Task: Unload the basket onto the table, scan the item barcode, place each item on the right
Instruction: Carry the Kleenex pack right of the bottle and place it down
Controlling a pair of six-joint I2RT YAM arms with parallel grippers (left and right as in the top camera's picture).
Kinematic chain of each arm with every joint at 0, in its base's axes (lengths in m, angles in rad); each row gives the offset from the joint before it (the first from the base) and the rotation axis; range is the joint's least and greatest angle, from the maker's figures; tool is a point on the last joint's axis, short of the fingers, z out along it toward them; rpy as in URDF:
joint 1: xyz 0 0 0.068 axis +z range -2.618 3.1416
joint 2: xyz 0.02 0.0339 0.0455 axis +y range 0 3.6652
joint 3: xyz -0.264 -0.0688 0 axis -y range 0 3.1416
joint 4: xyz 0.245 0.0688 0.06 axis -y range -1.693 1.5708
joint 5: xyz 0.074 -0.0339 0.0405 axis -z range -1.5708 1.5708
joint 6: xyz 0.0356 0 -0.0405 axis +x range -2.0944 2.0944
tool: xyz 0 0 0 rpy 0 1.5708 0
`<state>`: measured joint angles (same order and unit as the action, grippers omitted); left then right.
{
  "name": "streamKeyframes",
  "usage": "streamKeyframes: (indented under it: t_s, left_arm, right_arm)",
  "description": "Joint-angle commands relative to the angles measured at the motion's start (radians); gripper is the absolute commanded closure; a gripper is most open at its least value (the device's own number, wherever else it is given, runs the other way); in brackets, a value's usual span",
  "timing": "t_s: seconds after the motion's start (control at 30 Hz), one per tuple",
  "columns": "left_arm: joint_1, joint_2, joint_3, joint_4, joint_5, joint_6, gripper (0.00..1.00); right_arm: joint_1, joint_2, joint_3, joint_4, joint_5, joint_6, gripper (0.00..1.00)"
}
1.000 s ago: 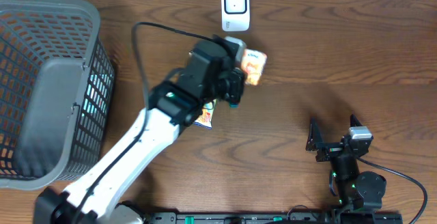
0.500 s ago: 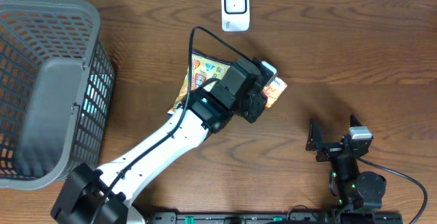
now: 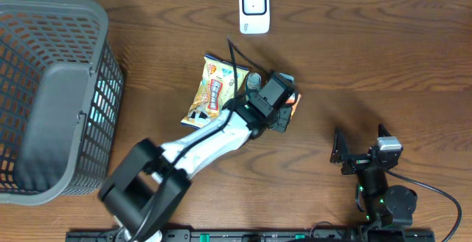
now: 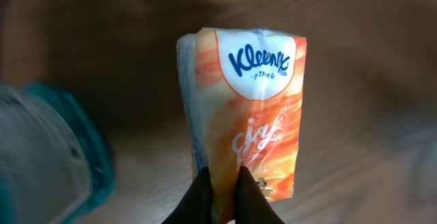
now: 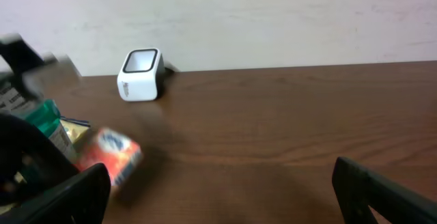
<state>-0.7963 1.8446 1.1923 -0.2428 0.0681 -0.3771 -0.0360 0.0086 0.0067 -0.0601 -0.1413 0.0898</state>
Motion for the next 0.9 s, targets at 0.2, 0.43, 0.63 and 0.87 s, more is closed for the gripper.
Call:
streamKeyframes:
  t_s: [0.2,0.43,0.63,0.87]
  left_arm:
    - [-0.023,0.023,0.010,-0.002,-0.025,-0.171,0.62]
    - [-0.059,0.002,0.011,-0.010,-0.028,-0.171,0.35]
    - [-0.081,-0.052,0.011,-0.040,-0.036,-0.172,0.35]
    - [-0.093,-0.161,0.011,-0.208,-0.127,-0.314,0.35]
  right_arm:
    - [-0.003,-0.002,-0.001,-0.004,0.001,-0.009,0.01]
    - [-0.003,-0.002,-0.001,-0.004,0.001,-0.009,0.01]
    - [-0.003,-0.002,-0.001,-0.004,0.001,-0.009,0.01]
    - [-0.003,-0.002,-0.001,-0.004,0.001,-0.009,0.01]
